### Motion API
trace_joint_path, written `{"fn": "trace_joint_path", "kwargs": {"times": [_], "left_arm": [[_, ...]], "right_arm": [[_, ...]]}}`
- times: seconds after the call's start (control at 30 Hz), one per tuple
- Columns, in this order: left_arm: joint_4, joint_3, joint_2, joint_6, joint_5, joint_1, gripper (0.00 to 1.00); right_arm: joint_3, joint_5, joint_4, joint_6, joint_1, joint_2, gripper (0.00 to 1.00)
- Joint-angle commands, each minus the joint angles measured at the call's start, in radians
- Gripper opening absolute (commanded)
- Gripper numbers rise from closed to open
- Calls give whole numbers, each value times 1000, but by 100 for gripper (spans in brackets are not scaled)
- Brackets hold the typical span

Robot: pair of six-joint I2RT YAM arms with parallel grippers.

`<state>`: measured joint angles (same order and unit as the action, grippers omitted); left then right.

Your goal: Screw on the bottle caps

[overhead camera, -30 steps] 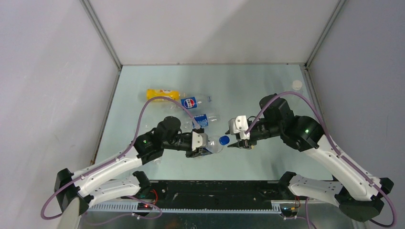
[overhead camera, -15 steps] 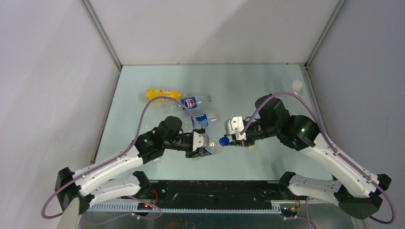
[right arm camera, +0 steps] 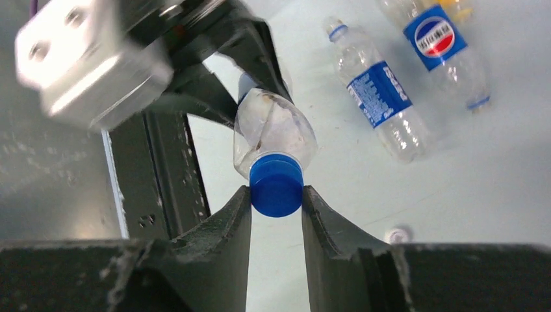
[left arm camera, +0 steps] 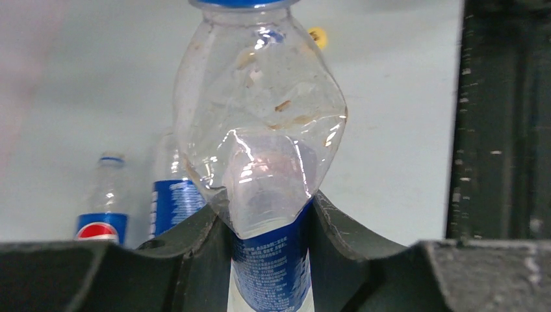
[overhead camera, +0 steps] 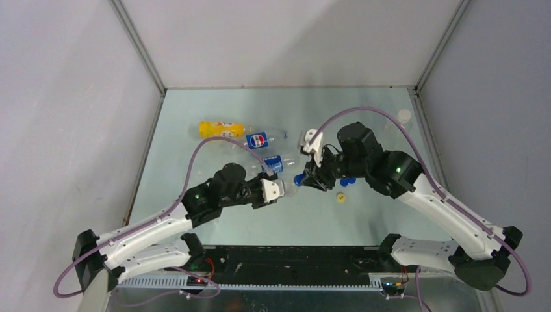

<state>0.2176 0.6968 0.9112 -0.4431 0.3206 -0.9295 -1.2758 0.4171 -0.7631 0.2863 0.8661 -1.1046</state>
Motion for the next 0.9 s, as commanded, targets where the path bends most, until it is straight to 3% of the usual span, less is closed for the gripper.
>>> {"fn": "trace_joint_path", "kwargs": {"times": [0.0, 0.13, 0.23, 0.3, 0.33, 0.47, 0.53, 0.73, 0.8, 0.87], "left_arm": [[-320, -14, -47, -117, -276, -75, 16], [-422, -63, -50, -193, -413, -130, 16], [-433, -79, -45, -189, -458, -142, 16], [-403, -82, -40, -168, -489, -142, 16], [-387, -81, -39, -159, -503, -139, 16], [-225, -63, -49, -110, -389, -69, 15], [-140, -41, -52, -103, -278, -23, 15], [86, 60, -23, -143, 6, 51, 16], [133, 93, 2, -149, 81, 63, 16], [165, 124, 41, -156, 159, 66, 16]], "right_arm": [[-13, -131, 60, -490, 15, -53, 13], [-13, -226, 88, -833, -12, -79, 5], [-13, -241, 106, -943, -29, -83, 4], [-13, -251, 131, -931, -30, -63, 9], [-14, -245, 142, -914, -31, -54, 18], [-34, -229, 178, -707, -31, 12, 46], [-36, -207, 171, -555, -32, 45, 53], [-36, -36, 39, -20, -25, 124, 63], [-36, 14, -41, 227, -1, 133, 65], [-28, 9, -92, 350, 28, 135, 67]]}}
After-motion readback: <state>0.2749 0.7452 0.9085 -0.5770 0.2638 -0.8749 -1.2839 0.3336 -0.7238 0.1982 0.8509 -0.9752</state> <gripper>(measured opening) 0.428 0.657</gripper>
